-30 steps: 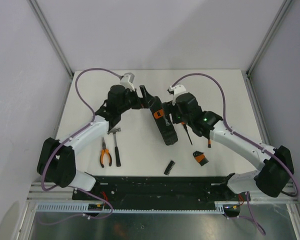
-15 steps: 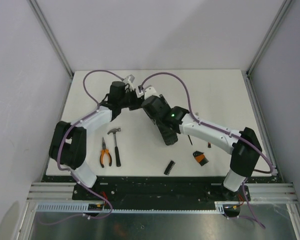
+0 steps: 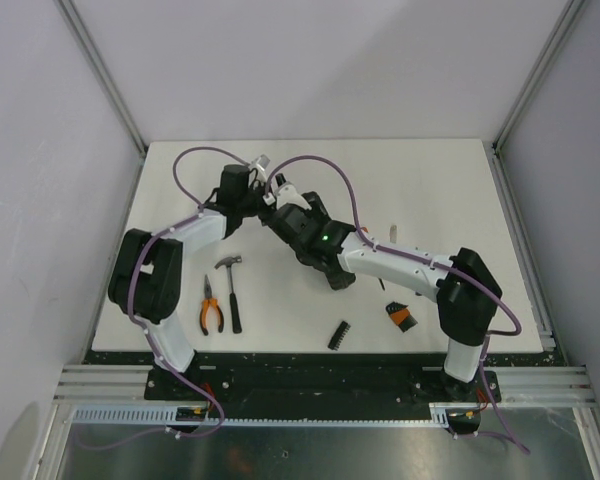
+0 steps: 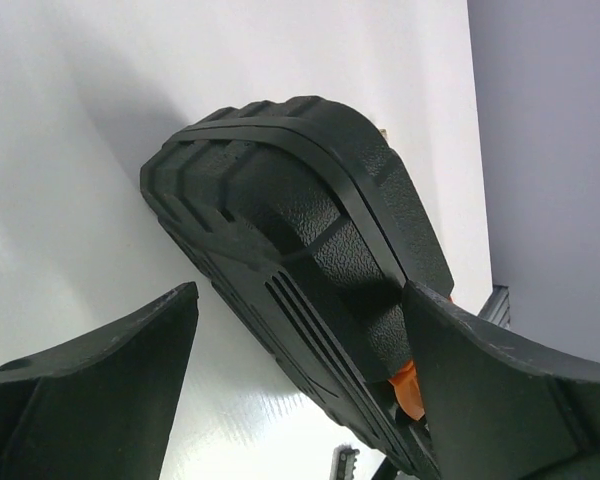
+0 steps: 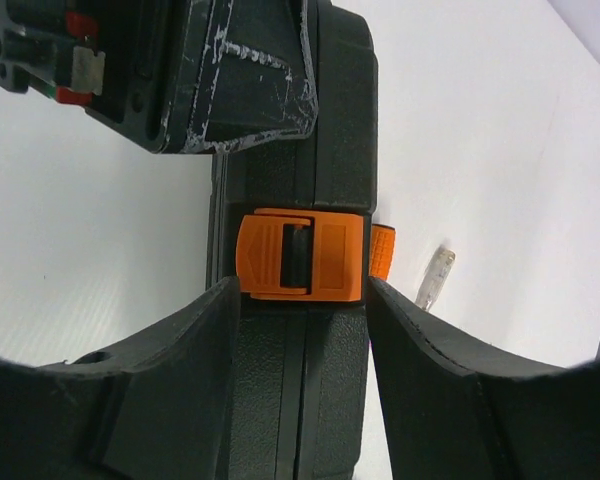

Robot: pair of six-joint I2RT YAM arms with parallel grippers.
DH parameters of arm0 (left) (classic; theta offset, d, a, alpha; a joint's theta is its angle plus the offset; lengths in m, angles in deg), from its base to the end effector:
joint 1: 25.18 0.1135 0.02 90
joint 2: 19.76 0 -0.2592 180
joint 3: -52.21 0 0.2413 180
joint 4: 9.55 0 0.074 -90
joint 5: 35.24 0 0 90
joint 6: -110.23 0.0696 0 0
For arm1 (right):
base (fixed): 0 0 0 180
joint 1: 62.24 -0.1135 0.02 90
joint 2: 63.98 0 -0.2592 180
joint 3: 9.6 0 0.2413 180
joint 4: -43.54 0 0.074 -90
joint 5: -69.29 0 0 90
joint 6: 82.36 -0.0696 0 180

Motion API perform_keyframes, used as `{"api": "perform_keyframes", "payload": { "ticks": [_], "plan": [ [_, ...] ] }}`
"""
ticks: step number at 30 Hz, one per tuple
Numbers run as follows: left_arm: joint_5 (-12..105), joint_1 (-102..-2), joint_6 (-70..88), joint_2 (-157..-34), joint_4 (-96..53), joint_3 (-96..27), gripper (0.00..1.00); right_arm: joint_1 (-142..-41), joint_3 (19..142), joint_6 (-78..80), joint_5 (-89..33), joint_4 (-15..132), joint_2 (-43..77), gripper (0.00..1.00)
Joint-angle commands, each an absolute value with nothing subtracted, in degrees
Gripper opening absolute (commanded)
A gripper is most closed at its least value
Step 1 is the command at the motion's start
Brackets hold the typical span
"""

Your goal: Pack the tool kit

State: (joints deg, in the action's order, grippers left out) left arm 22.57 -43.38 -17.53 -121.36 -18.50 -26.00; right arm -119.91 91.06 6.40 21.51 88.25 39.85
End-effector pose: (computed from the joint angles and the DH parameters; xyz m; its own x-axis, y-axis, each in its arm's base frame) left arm 0.3740 -0.1620 0.2005 -0.8254 -0.2741 -0.4934 0.2358 0.6268 -0.7427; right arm 0.2572 0.3190 0.2587 -0.4049 -0.6098 -0.6813 -0.3761 0.7903 -0.4838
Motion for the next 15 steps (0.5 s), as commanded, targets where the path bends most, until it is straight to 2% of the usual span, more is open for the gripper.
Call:
{"api": "perform_keyframes", "payload": {
  "ticks": [1,8,15],
  "plan": [
    [21.2,-43.0,-17.3,-122.9,-17.9,-27.3,0.86,-119.9,91.5,5.7,23.1,84.1,40.2,0.59],
    [20.6,-43.1,-16.7,-123.8,-17.9,-26.8,0.85,-119.0,90.9,3.6,22.5,83.5,41.1,0.6],
    [20.5,-43.0,-16.7,-123.9,-17.9,-26.4,0.83,-119.1,90.1,3.3,26.9,81.9,42.4,0.61]
  ]
}}
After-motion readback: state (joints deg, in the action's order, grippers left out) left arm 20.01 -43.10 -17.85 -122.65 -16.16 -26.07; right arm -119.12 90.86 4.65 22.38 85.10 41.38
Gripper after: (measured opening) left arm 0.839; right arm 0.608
